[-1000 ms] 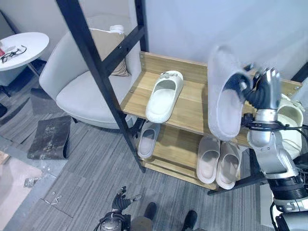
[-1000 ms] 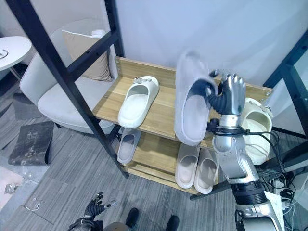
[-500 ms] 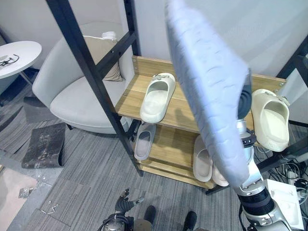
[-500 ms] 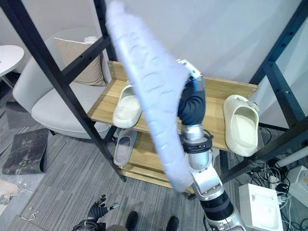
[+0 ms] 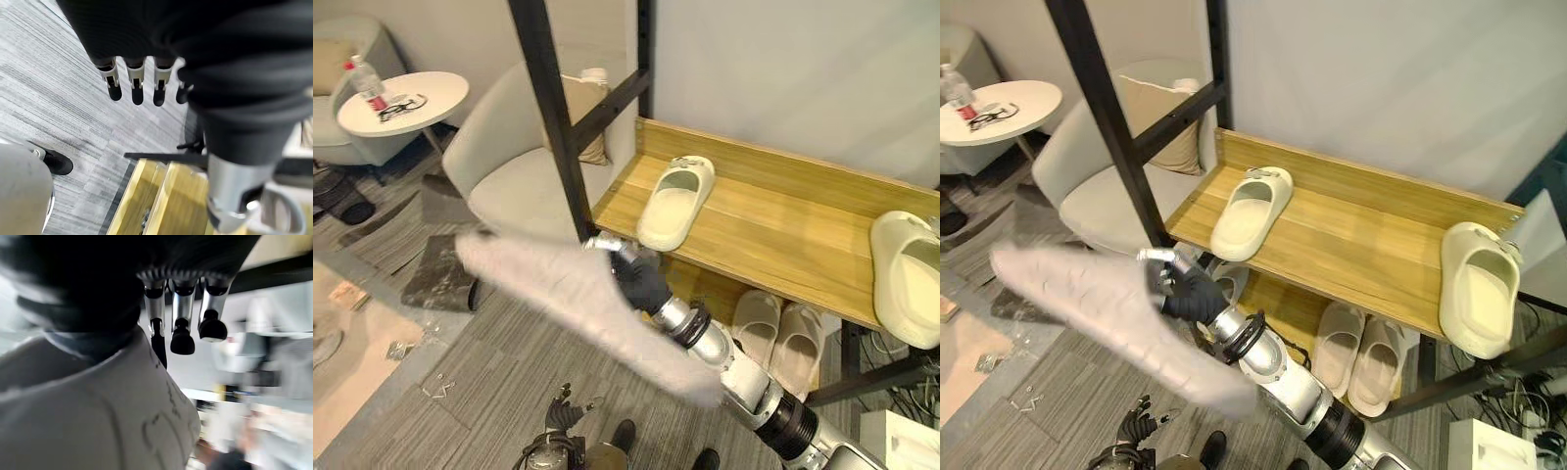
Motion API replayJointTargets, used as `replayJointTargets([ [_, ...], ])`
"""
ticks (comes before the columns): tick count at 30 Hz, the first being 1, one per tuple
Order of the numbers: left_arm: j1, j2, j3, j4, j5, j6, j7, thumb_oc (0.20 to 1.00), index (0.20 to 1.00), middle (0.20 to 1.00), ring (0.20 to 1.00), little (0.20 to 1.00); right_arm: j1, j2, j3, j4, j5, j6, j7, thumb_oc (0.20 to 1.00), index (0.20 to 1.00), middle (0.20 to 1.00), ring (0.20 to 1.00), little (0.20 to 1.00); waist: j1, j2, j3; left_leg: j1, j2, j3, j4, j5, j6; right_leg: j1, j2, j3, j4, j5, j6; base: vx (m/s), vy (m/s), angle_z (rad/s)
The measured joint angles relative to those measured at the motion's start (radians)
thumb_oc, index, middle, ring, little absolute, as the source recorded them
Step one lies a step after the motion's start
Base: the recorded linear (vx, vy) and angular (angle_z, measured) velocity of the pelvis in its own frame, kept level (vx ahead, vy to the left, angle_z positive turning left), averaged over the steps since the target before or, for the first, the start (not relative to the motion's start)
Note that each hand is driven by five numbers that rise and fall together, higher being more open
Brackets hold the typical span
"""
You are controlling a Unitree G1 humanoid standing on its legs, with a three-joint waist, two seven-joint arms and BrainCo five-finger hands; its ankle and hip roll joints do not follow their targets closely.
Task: Arrange the slippers neatly on the shoe rack.
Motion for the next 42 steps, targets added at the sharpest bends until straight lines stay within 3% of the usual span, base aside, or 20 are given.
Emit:
replayJointTargets([
  [3, -0.009, -0.005, -0.003, 0.007, -0.001, -0.021, 0.004, 1.000, 1.000, 1.000, 1.000, 1.000, 0.034, -0.029, 0.006, 0.246, -0.257, 0.008, -0.024, 0.200, 0.200, 0.200, 0.200, 0.200, 0.014, 0.000, 0.012, -0.022, -0.006, -0.036, 0.010, 0.003, -0.004, 0.000, -0.001, -0.036, 0.000, -0.006, 0.002, -0.01, -0.020, 0.36],
  [7, -0.028, -0.006, -0.019, -0.004, -0.009, -0.050, 0.008, 1.000, 1.000, 1.000, 1.000, 1.000, 0.040, -0.086, -0.057, 0.561, -0.565, 0.028, -0.152, 0.200, 0.200, 0.200, 0.200, 0.200, 0.022, 0.020, 0.081, -0.045, -0.010, -0.055, 0.027, 0.009, -0.009, -0.012, -0.002, -0.056, 0.000, -0.006, 0.005, -0.09, -0.014, 0.18],
  [11, -0.067, 0.015, -0.127, -0.074, -0.038, -0.070, 0.008, 1.000, 1.000, 1.000, 1.000, 1.000, -0.036, -0.159, -0.180, 0.747, -0.731, 0.101, -0.346, 0.200, 0.200, 0.200, 0.200, 0.200, 0.025, 0.085, 0.173, -0.176, -0.024, -0.047, 0.127, 0.024, -0.001, -0.116, -0.014, -0.062, 0.062, -0.006, -0.009, -0.29, 0.053, 0.04],
  [14, -0.137, 0.012, -0.188, -0.082, -0.050, -0.069, 0.005, 1.000, 1.000, 1.000, 1.000, 1.000, -0.201, -0.179, -0.220, 0.828, -0.756, 0.154, -0.421, 0.200, 0.200, 0.200, 0.200, 0.200, 0.018, 0.144, 0.261, -0.236, -0.016, -0.051, 0.162, 0.027, -0.007, -0.191, -0.025, -0.063, 0.146, -0.028, -0.030, -0.18, 0.077, 0.02],
  [15, -0.162, 0.020, -0.214, -0.105, -0.072, -0.075, 0.007, 1.000, 1.000, 1.000, 1.000, 1.000, -0.309, -0.202, -0.203, 0.877, -0.786, 0.149, -0.449, 0.200, 0.200, 0.200, 0.200, 0.200, 0.016, 0.159, 0.304, -0.274, -0.016, -0.051, 0.180, 0.027, -0.024, -0.265, -0.052, -0.058, 0.252, -0.069, -0.043, -0.09, 0.060, 0.04],
  [17, -0.185, 0.044, -0.228, -0.116, -0.084, -0.081, 0.008, 1.000, 1.000, 1.000, 1.000, 1.000, -0.383, -0.216, -0.199, 0.889, -0.788, 0.147, -0.461, 0.200, 0.200, 0.200, 0.200, 0.200, 0.018, 0.147, 0.324, -0.322, -0.025, -0.051, 0.201, 0.009, -0.018, -0.354, -0.092, -0.051, 0.373, -0.136, -0.068, -0.08, 0.068, 0.09],
  [20, -0.200, 0.069, -0.234, -0.154, -0.121, -0.089, 0.009, 1.000, 1.000, 1.000, 1.000, 1.000, -0.433, -0.230, -0.191, 0.907, -0.787, 0.151, -0.508, 0.200, 0.200, 0.200, 0.200, 0.200, 0.022, 0.131, 0.333, -0.390, -0.050, -0.047, 0.246, 0.005, -0.017, -0.449, -0.139, -0.031, 0.498, -0.185, -0.076, -0.09, 0.074, 0.12],
  [24, -0.207, 0.071, -0.237, -0.166, -0.150, -0.101, 0.009, 1.000, 1.000, 1.000, 1.000, 1.000, -0.481, -0.240, -0.185, 0.959, -0.784, 0.160, -0.577, 0.200, 0.200, 0.200, 0.200, 0.200, 0.024, 0.130, 0.338, -0.467, -0.064, -0.034, 0.288, 0.005, -0.016, -0.532, -0.157, -0.010, 0.550, -0.189, -0.075, -0.05, 0.051, -0.02],
  [28, -0.210, 0.071, -0.237, -0.169, -0.161, -0.103, 0.009, 1.000, 1.000, 1.000, 1.000, 1.000, -0.605, -0.297, -0.218, 0.994, -0.744, 0.218, -0.677, 0.200, 0.200, 0.200, 0.200, 0.200, 0.024, 0.131, 0.352, -0.530, -0.079, -0.031, 0.332, 0.005, -0.015, -0.592, -0.178, -0.003, 0.597, -0.196, -0.079, 0.01, 0.019, 0.06],
  [32, -0.206, 0.071, -0.236, -0.168, -0.165, -0.101, 0.011, 1.000, 1.000, 1.000, 1.000, 1.000, -0.656, -0.323, -0.356, 0.932, -0.643, 0.218, -0.742, 0.200, 0.200, 0.200, 0.200, 0.200, 0.028, 0.127, 0.354, -0.527, -0.086, -0.041, 0.334, 0.005, -0.015, -0.585, -0.184, -0.004, 0.607, -0.203, -0.078, 0.05, -0.019, 0.12],
  [42, -0.213, 0.073, -0.238, -0.166, -0.164, -0.103, 0.011, 1.000, 1.000, 1.000, 1.000, 1.000, -0.696, -0.312, -0.349, 0.971, -0.580, 0.200, -0.756, 0.200, 0.200, 0.200, 0.200, 0.200, 0.027, 0.124, 0.353, -0.483, -0.089, -0.043, 0.332, 0.005, 0.003, -0.540, -0.185, -0.007, 0.602, -0.207, -0.063, 0.01, 0.004, 0.03],
])
